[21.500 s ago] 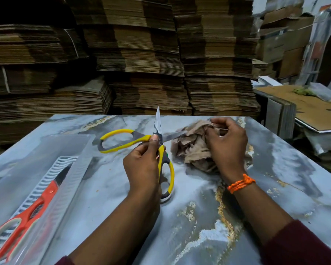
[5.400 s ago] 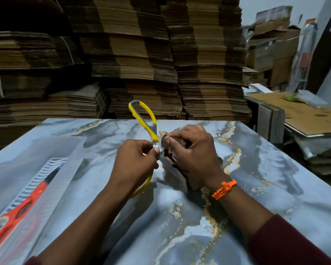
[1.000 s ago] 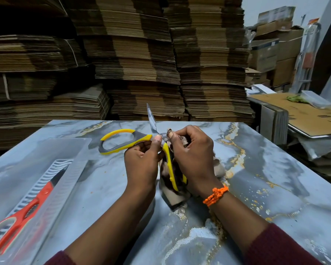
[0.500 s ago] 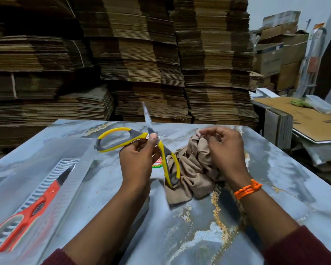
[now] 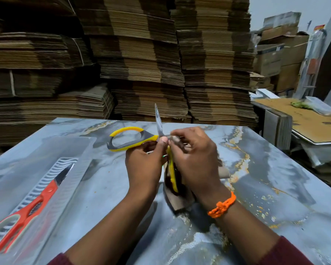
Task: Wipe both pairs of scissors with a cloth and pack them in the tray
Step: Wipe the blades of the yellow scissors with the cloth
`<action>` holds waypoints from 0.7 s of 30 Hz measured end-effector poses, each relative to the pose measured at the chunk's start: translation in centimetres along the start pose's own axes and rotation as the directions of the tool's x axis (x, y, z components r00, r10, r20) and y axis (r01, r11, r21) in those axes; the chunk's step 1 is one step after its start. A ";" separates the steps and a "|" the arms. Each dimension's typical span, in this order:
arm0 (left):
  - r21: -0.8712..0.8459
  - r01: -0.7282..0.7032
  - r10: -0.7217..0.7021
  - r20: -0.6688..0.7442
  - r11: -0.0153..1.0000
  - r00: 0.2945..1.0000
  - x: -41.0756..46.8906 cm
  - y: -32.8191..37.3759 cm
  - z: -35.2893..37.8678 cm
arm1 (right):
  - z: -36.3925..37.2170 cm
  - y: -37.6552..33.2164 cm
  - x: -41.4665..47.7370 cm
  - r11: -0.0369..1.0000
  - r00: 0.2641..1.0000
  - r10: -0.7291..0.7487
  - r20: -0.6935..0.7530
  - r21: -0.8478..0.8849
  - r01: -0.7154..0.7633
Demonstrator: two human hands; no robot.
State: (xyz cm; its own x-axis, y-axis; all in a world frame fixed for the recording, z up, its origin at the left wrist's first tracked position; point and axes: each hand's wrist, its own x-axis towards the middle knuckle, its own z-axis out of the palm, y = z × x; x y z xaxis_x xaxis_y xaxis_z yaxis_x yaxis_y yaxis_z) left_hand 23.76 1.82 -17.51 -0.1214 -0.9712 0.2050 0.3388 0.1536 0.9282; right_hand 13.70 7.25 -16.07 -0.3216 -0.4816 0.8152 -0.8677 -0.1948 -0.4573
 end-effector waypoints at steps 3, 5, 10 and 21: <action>-0.036 -0.020 0.020 -0.009 0.999 1.000 0.1 0.2 -0.4 | 0.4 -0.4 -0.3 0.990 0.996 -0.026 0.085 0.144 0.014; -0.052 -0.025 0.025 -0.005 0.998 1.000 0.2 0.5 -0.6 | 0.0 -0.5 -0.3 0.969 0.987 0.004 0.163 0.243 -0.044; 0.003 -0.066 0.066 0.049 0.998 0.997 -0.1 0.1 -0.5 | -0.4 0.1 0.3 0.910 0.967 0.215 0.136 0.332 -0.249; 0.104 -0.128 0.122 0.063 0.986 0.991 -0.2 -0.4 -0.2 | 0.2 1.3 0.8 0.960 0.975 0.221 0.031 0.169 -0.223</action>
State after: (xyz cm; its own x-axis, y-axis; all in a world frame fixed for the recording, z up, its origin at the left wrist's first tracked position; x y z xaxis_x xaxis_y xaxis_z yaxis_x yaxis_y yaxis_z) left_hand 23.80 1.93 -17.98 -0.1378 -0.9319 0.3354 0.2530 0.2943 0.9216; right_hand 12.37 6.41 -16.04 -0.4934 -0.5392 0.6825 -0.6973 -0.2238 -0.6809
